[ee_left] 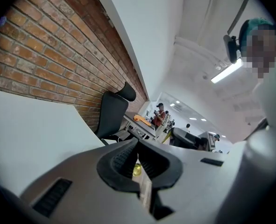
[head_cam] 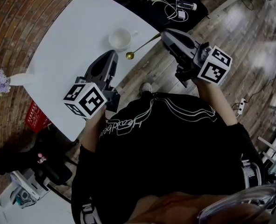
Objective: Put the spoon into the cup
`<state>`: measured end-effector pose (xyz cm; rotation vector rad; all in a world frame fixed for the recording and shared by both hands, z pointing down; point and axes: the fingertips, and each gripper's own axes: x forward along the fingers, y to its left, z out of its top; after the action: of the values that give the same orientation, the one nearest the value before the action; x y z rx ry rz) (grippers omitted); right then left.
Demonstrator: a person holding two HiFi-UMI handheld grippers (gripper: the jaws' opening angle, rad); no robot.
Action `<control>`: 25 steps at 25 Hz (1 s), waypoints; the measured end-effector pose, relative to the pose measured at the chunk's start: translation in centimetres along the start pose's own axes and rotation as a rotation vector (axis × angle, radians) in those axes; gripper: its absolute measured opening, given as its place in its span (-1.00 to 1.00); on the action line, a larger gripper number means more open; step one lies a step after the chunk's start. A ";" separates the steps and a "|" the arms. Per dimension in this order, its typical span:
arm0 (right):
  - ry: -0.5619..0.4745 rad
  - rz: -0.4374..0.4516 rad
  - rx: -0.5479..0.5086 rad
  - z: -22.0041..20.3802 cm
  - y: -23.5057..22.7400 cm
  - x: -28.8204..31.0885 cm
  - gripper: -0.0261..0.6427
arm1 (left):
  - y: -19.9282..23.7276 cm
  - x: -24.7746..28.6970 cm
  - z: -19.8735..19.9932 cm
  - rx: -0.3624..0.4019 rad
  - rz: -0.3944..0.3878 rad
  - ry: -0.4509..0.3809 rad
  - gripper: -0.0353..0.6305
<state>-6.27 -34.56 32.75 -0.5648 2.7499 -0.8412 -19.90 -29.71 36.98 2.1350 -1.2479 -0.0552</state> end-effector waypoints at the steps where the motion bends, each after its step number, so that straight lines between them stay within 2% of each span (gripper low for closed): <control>1: 0.001 -0.002 0.002 0.1 -0.6 0.6 -0.92 | 0.6 0.5 0.3 -0.003 0.001 0.004 -0.88; 10: 0.003 -0.031 0.020 -0.3 -4.9 4.1 -0.92 | 4.7 3.6 1.1 -0.023 0.009 0.045 -0.88; 25: 0.061 -0.104 0.040 -3.6 -10.5 7.6 -0.92 | 9.3 4.8 0.8 -0.079 0.045 0.062 -0.88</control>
<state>-11.09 -43.98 41.02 -0.6904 2.7715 -0.9496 -24.60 -37.00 42.83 2.0257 -1.2374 -0.0187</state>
